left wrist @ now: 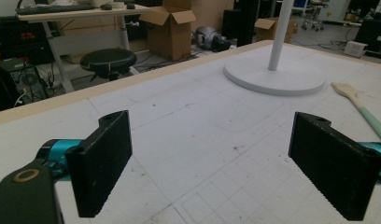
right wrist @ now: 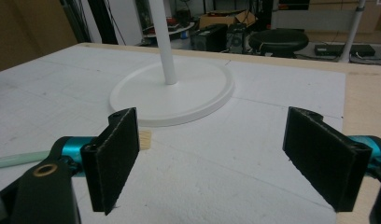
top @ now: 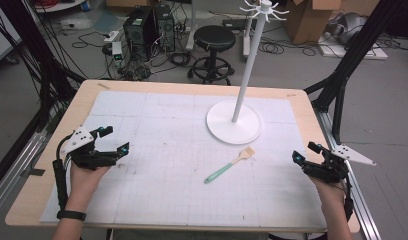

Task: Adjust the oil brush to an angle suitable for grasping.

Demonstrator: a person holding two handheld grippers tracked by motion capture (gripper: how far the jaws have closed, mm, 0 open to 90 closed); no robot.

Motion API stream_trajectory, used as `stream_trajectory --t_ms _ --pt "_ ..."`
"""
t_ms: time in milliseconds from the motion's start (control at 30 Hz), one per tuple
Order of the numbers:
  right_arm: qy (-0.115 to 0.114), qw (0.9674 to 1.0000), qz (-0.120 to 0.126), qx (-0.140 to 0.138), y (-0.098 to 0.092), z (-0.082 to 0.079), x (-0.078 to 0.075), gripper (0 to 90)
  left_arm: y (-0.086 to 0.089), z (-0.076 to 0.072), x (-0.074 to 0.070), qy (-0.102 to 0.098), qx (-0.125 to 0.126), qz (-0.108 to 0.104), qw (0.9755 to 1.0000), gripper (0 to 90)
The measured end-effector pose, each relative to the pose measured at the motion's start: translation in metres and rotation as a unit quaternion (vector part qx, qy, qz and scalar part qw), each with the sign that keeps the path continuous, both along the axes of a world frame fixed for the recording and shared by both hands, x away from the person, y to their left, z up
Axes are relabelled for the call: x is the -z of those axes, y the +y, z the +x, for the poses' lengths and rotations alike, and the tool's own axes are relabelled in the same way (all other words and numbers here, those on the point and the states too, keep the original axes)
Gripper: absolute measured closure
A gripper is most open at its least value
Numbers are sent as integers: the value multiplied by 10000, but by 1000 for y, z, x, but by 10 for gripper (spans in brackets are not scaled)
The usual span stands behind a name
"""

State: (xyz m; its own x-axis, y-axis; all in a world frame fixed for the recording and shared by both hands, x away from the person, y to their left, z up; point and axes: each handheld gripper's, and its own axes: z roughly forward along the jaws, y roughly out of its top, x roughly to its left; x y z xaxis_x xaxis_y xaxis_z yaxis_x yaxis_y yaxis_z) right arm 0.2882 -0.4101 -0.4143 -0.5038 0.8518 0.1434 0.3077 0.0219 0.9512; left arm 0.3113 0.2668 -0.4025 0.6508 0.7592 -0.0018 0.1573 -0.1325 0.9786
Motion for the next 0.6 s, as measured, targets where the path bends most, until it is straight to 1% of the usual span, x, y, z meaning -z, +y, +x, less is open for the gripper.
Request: stream_trajectory --t_ms 67,133,167,467,567,600 --pt "-7 10000 -11 11 -1 -1 0 181 0 0 0 0 4 -82 10000 141" --pt "17 10000 9 20 -1 -1 0 181 0 0 0 -7 4 -75 10000 141" --pt "-19 10000 -12 17 -1 -1 0 181 0 0 0 -5 4 -32 10000 141" --pt "-13 10000 4 34 -1 -1 0 181 -2 0 0 -1 20 -35 10000 141" --pt "-12 10000 12 38 -2 -2 0 181 -6 0 -1 -6 54 -119 9999 141" --pt "-45 10000 30 48 -3 -2 0 181 -9 1 -2 32 100 -124 9999 140"
